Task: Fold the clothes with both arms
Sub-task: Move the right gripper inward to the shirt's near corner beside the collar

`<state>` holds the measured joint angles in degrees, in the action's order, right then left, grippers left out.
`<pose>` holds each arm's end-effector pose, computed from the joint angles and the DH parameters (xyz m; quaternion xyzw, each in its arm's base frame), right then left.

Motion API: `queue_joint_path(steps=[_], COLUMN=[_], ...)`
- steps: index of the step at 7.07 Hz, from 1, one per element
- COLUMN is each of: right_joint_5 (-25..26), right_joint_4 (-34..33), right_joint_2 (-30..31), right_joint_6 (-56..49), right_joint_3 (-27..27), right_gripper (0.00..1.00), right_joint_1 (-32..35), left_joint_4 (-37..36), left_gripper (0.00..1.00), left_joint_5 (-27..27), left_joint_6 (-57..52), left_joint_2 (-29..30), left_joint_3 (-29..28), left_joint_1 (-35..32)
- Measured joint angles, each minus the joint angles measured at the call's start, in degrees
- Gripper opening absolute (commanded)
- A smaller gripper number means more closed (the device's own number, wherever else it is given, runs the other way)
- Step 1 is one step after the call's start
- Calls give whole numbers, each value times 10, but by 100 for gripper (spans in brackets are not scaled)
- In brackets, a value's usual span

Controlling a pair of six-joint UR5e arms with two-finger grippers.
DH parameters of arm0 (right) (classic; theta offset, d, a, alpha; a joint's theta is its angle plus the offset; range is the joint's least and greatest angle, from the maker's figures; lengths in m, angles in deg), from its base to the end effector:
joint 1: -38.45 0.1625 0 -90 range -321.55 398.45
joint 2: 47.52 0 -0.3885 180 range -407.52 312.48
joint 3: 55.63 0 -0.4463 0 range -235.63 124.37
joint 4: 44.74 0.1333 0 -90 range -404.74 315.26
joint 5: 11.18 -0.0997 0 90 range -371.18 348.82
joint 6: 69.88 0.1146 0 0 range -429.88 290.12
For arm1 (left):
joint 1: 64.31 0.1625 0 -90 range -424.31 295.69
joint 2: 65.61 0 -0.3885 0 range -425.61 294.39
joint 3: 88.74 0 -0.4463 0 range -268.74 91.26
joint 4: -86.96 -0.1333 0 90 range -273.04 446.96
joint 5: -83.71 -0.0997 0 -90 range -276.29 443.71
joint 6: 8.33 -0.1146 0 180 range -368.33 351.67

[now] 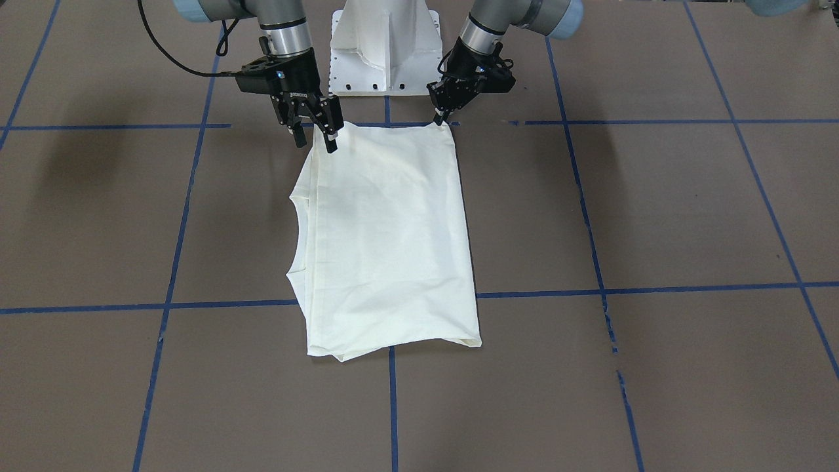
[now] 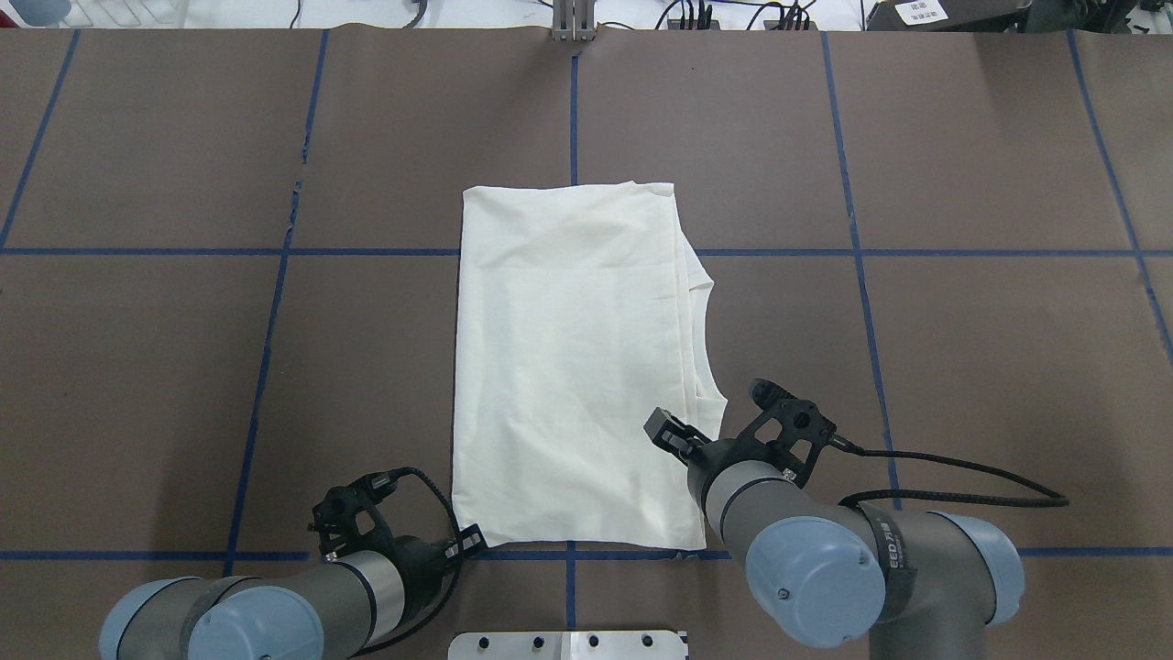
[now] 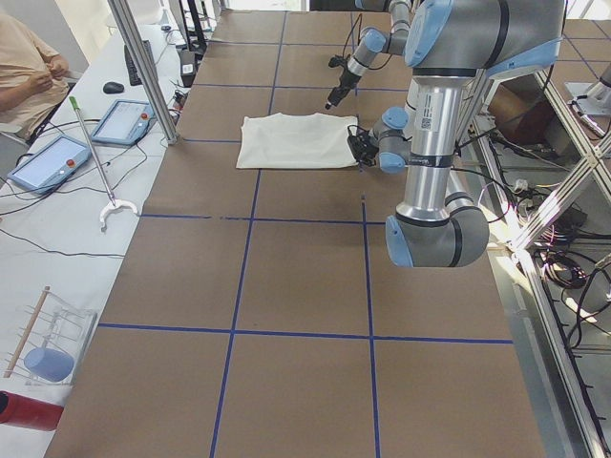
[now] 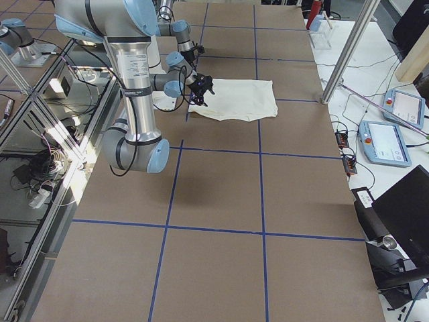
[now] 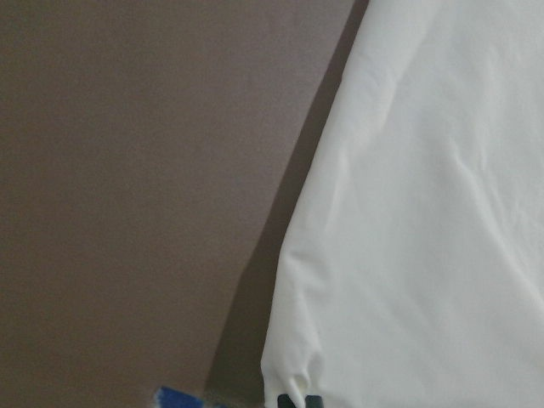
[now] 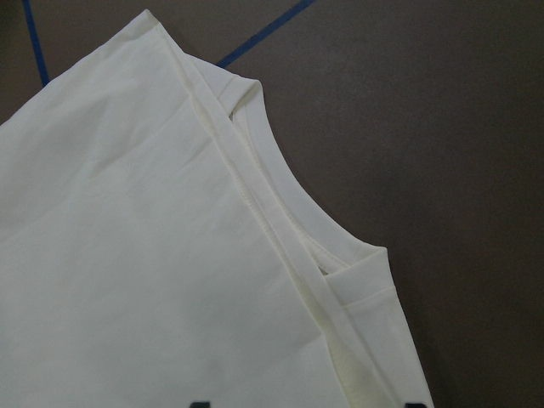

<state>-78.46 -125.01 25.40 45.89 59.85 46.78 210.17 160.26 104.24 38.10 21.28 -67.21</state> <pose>-0.5555 -0.2608 0.2178 0.1093 -0.4538 0.3410 0.8160 0.5960 -0.1904 0.2440 0.0027 0.5563 -0.2456 0.7938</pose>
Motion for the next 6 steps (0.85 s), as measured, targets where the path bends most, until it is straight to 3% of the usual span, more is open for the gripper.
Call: queue_joint_path(steps=[6], right_joint_5=[2], right_joint_4=[-35], right_joint_2=[-2], right_joint_6=[4], right_joint_3=[-33], right_gripper=[80], right_joint_1=[-39], left_joint_4=[0], left_gripper=[0], left_joint_5=[0], left_joint_6=[0], left_joint_2=[0], left_joint_3=[0], left_joint_1=[0])
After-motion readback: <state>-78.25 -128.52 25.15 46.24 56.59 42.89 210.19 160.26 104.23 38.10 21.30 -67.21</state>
